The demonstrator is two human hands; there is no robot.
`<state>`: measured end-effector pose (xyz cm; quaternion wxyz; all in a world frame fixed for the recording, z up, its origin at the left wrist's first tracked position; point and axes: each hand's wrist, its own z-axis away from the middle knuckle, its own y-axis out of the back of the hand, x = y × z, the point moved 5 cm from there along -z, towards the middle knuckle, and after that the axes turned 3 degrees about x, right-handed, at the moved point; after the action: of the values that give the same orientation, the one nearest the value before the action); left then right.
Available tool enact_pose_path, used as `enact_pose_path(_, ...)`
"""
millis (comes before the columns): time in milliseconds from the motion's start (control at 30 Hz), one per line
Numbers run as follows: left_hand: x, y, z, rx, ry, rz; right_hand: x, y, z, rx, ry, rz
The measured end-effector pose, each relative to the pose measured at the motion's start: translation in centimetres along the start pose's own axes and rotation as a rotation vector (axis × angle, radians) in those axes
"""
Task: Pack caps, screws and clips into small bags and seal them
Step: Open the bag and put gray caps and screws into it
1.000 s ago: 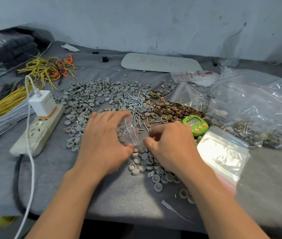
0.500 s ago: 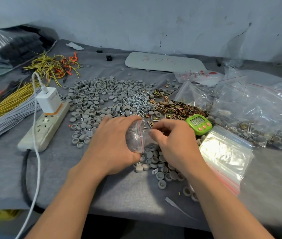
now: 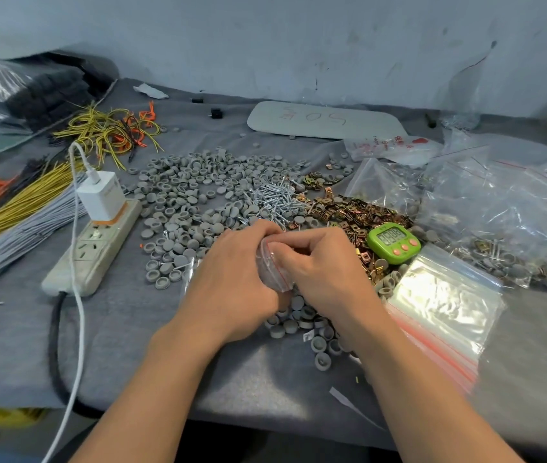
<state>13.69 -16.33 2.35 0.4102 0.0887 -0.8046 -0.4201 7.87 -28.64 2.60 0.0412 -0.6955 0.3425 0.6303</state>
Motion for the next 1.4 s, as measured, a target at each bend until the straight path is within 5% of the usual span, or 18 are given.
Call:
enact_pose_path(167, -0.9, 1.2, 0.1, 0.063, 0.071, 0.221, 0.3, 3.7, -0.2, 0.250, -0.017, 0.027)
enact_pose_path(367, -0.8, 1.7, 0.1, 0.104, 0.062, 0.317, 1.0, 2.7, 0.7, -0.111, -0.035, 0.586)
enact_pose_path(500, -0.6, 1.4, 0.0, 0.108, 0.058, 0.126, 0.8, 2.1, 1.0, -0.148, -0.005, 0.694)
enact_pose_path(633, -0.7, 1.0, 0.0, 0.102, 0.063, 0.002, 1.0, 2.3, 0.9, -0.067, -0.032, 0.556)
enact_pose_path(833, -0.4, 0.7, 0.1, 0.070, 0.035, -0.024, -0.8, 3.3, 0.7, 0.120, 0.020, -0.021)
enact_pose_path(1000, 0.3, 0.5, 0.0, 0.055, 0.017, 0.030, -1.5, 1.3, 0.9, -0.029, 0.096, -0.072)
enact_pose_path(1167, -0.3, 1.1, 0.1, 0.091, 0.044, 0.120, -0.7, 2.8, 0.3, 0.141, 0.034, -0.227)
enact_pose_path(1233, -0.6, 1.5, 0.2, 0.112, 0.056, 0.191, 0.0, 3.5, 0.1, 0.171, -0.023, -0.060)
enact_pose_path(1400, -0.7, 2.3, 0.3, 0.152, 0.062, 0.230, 0.8, 1.4, 1.1, -0.098, -0.057, 0.496)
